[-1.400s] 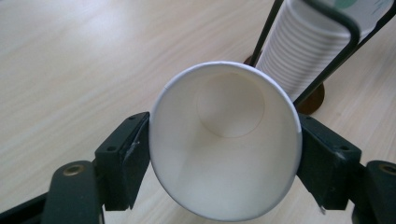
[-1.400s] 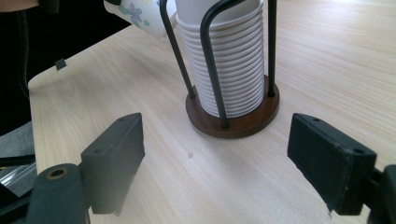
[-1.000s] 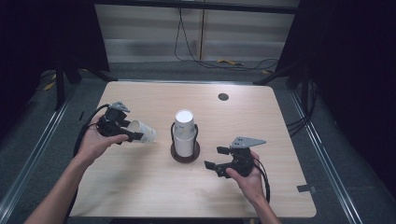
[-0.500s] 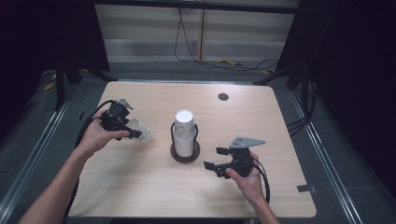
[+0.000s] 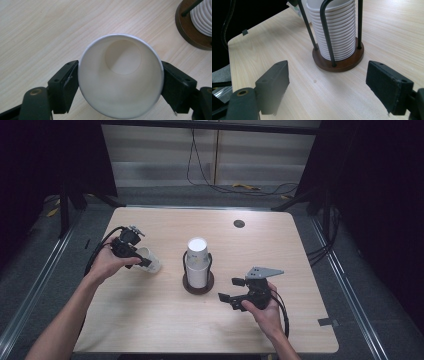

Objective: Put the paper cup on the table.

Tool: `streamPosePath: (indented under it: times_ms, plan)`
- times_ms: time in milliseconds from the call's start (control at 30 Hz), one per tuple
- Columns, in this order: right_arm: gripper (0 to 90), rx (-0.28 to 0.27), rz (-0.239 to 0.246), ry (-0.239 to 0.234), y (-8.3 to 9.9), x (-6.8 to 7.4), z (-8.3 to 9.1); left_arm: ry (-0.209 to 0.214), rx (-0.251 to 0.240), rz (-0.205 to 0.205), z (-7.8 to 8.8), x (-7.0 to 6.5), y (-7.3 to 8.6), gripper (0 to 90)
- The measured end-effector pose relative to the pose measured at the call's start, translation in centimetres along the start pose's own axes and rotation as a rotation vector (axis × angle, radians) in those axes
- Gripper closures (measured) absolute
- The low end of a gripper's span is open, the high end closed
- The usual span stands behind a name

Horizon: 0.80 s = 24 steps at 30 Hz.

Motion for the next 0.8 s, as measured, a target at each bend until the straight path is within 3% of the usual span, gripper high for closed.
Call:
streamPosePath:
  times_ms: [533,667,800]
  plan:
    - [19.2,-0.002,-0.008,-0.009,0.0,-0.1,0.0,-0.026,-0.049,-0.012,-0.8,-1.1,-0.8,20.8]
    - [19.2,-0.004,-0.009,-0.007,0.0,-0.1,0.1,-0.016,-0.058,-0.022,-1.0,-1.3,-0.8,20.2]
    - [19.2,-0.006,-0.008,-0.004,0.0,-0.2,0.2,0.005,-0.079,-0.008,-1.0,-1.6,-1.1,19.2]
Point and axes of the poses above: each handheld gripper's, and its own axes: z roughly backward along the jaws, y roughly out of its underside, x roughly to its left, the point moved 4 cm from there along -z, roughly forward along the jaws, and after that the axes turned 3 degrees about z, right-handed, at the moved point
